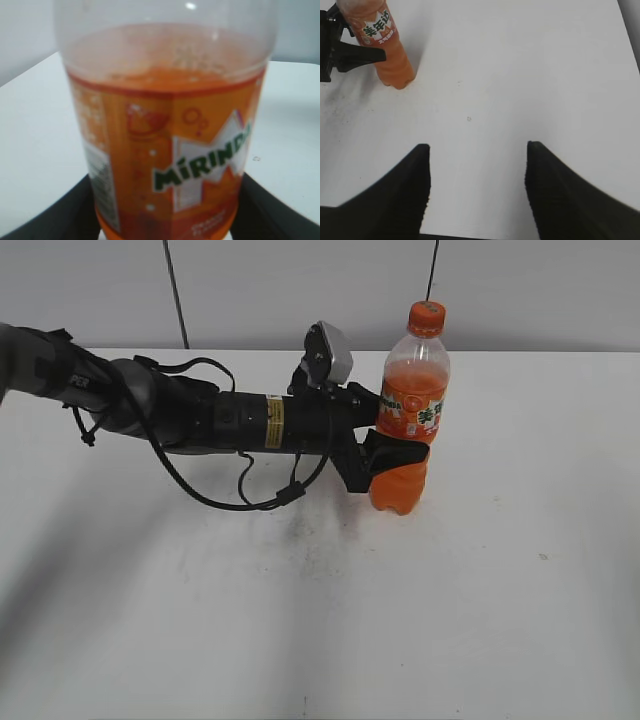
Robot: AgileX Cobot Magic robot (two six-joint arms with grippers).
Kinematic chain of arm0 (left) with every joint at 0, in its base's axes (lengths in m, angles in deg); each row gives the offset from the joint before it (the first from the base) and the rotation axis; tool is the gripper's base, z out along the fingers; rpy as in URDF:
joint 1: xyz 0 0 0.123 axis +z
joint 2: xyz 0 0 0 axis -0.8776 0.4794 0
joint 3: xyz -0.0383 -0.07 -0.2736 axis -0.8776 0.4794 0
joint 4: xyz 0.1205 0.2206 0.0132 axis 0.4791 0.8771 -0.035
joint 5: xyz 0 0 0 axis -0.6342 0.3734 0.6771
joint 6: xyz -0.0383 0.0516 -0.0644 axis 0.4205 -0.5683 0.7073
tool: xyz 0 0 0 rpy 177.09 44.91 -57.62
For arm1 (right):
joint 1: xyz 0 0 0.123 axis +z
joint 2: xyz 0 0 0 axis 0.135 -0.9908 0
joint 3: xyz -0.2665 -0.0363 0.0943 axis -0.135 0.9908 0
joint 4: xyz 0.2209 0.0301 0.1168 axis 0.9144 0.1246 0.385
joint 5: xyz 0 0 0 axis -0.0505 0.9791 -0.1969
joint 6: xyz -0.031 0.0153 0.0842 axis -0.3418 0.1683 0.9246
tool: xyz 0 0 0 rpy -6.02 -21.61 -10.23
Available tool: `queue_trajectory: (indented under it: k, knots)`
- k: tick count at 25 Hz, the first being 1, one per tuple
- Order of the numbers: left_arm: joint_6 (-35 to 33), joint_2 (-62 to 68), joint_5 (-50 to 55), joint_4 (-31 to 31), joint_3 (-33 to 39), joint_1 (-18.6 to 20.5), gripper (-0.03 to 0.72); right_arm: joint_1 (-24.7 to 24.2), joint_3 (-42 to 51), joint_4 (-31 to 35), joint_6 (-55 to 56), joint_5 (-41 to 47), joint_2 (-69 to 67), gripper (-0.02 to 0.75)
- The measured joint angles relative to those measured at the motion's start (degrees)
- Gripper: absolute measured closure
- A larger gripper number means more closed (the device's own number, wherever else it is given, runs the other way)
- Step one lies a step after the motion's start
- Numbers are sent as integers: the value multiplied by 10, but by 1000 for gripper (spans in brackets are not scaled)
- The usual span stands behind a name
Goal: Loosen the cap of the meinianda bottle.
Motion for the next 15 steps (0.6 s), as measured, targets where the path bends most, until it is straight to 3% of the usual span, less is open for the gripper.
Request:
queue_trajectory:
  k: [7,15]
  knots:
    - [0,0,-1,0,0,0,256,0,-190,1,18,20,-300,305]
    - [0,0,-2,0,0,0,256,0,-389,-6,19,114,-567,308]
